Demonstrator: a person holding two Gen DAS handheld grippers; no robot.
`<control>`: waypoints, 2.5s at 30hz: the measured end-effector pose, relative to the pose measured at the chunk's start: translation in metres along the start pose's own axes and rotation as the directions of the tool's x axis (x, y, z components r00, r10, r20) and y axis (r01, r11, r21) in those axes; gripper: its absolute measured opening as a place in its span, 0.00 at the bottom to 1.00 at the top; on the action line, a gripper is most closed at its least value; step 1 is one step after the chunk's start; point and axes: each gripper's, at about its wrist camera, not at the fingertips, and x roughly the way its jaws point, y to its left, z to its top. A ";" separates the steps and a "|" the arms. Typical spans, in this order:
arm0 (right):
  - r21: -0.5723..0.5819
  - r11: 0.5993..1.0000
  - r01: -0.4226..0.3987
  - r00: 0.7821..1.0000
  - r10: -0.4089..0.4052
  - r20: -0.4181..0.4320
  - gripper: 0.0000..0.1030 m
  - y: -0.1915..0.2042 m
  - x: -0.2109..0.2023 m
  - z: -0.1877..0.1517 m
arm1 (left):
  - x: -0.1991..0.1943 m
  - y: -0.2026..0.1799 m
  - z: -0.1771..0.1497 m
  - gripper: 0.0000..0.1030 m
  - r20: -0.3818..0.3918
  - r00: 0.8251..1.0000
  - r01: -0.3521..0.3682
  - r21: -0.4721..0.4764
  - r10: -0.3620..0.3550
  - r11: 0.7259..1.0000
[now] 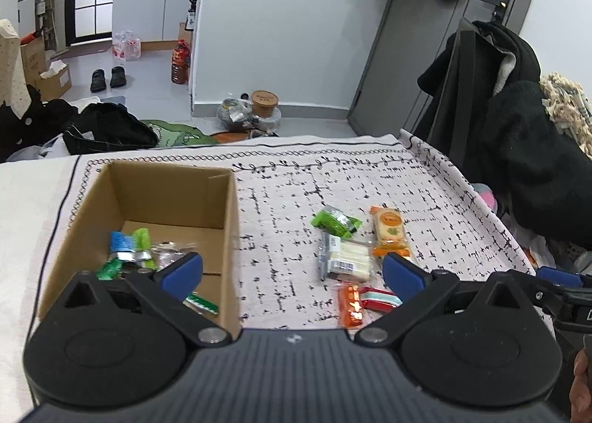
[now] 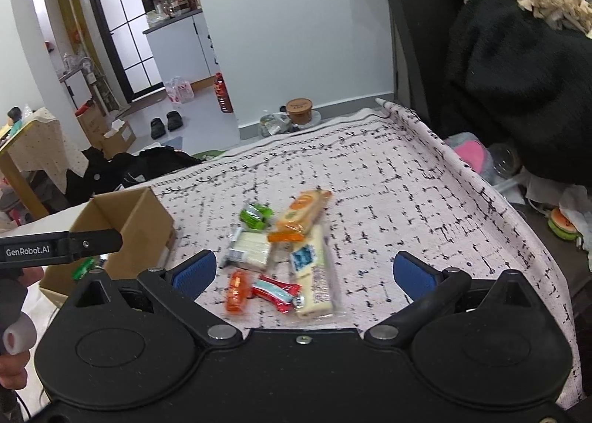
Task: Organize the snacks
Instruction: 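Return both grippers open over the remaining snack pile, then grasp the orange candy stick with the left gripper while the right grasps the RUNFU CAKE bar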
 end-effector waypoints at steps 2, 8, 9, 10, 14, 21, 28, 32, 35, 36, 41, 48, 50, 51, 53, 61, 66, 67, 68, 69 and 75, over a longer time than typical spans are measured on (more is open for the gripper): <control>0.013 1.000 0.003 1.000 -0.003 -0.006 1.00 -0.006 0.004 -0.002 | 0.005 -0.005 -0.001 1.00 -0.009 1.000 -0.004 0.007 0.004 1.000; 0.026 1.000 0.013 0.999 -0.012 -0.033 1.00 -0.020 0.019 -0.009 | 0.022 -0.020 -0.004 1.00 -0.046 0.999 -0.001 0.027 0.003 1.000; 0.031 0.999 0.014 0.999 -0.013 -0.037 1.00 -0.022 0.022 -0.010 | 0.025 -0.022 -0.005 1.00 -0.049 0.999 -0.005 0.033 0.007 0.999; 0.035 0.999 0.016 0.999 -0.015 -0.042 1.00 -0.024 0.024 -0.010 | 0.028 -0.025 -0.006 1.00 -0.052 0.999 -0.008 0.040 0.010 0.999; 0.034 0.999 0.007 0.999 -0.005 -0.042 0.98 -0.028 0.036 -0.011 | 0.045 -0.033 -0.011 0.99 -0.070 0.998 -0.003 0.054 0.007 0.999; 0.066 0.997 -0.048 0.993 0.055 -0.107 0.73 -0.032 0.066 -0.012 | 0.077 -0.035 -0.016 0.97 -0.130 0.991 0.013 0.010 -0.012 1.000; 0.083 0.994 -0.067 0.982 0.080 -0.170 0.56 -0.038 0.096 -0.017 | 0.106 -0.044 -0.024 0.75 -0.193 0.981 0.025 0.026 -0.020 0.999; 0.102 0.992 -0.071 0.976 0.090 -0.196 0.52 -0.042 0.110 -0.020 | 0.122 -0.047 -0.028 0.61 -0.227 0.974 0.028 0.023 -0.022 0.999; 0.111 0.991 -0.074 0.972 0.096 -0.213 0.51 -0.042 0.119 -0.022 | 0.131 -0.050 -0.031 0.52 -0.249 0.968 0.037 0.022 -0.030 0.999; 0.113 0.991 -0.073 0.971 0.097 -0.217 0.51 -0.041 0.121 -0.022 | 0.134 -0.051 -0.032 0.50 -0.255 0.966 0.041 0.023 -0.034 0.999; 0.115 0.991 -0.067 0.969 0.092 -0.228 0.50 -0.037 0.133 -0.022 | 0.149 -0.053 -0.037 0.37 -0.295 0.955 0.051 0.010 -0.046 0.999; 0.024 0.999 -0.039 0.967 0.044 -0.251 0.47 -0.015 0.148 -0.027 | 0.152 -0.052 -0.044 0.20 -0.293 0.956 0.028 0.035 -0.016 0.999; -0.011 1.000 -0.025 0.965 0.021 -0.261 0.40 -0.009 0.147 -0.027 | 0.150 -0.050 -0.044 0.18 -0.291 0.957 0.027 0.026 -0.018 0.999; -0.013 1.000 -0.026 0.963 0.021 -0.270 0.35 -0.009 0.146 -0.026 | 0.149 -0.049 -0.043 0.17 -0.288 0.957 0.023 0.023 -0.016 0.999; 0.002 0.999 -0.034 0.959 0.033 -0.280 0.31 -0.009 0.142 -0.026 | 0.146 -0.049 -0.043 0.17 -0.280 0.960 0.008 0.030 0.001 1.000; 0.081 0.997 -0.017 0.972 0.035 -0.231 0.24 -0.015 0.111 -0.026 | 0.125 -0.043 -0.033 0.16 -0.241 0.971 -0.004 0.013 0.007 1.000; 0.107 0.994 -0.030 0.984 0.048 -0.171 0.23 -0.012 0.091 -0.016 | 0.108 -0.041 -0.028 0.16 -0.209 0.978 0.005 0.002 -0.004 1.000; 0.111 0.993 -0.040 0.986 0.058 -0.157 0.23 -0.010 0.086 -0.014 | 0.104 -0.041 -0.027 0.16 -0.199 0.980 0.007 0.003 -0.007 1.000; 0.110 0.993 -0.047 0.987 0.063 -0.147 0.23 -0.008 0.083 -0.012 | 0.099 -0.041 -0.025 0.16 -0.187 0.982 0.011 0.004 -0.010 1.000; 0.107 0.993 -0.052 0.988 0.067 -0.139 0.23 -0.006 0.080 -0.011 | 0.095 -0.040 -0.024 0.16 -0.178 0.984 0.015 0.002 -0.014 1.000; 0.101 0.991 -0.089 0.990 0.099 -0.096 0.23 0.013 0.064 -0.006 | 0.069 -0.035 -0.015 0.16 -0.124 0.992 0.017 0.002 -0.017 1.000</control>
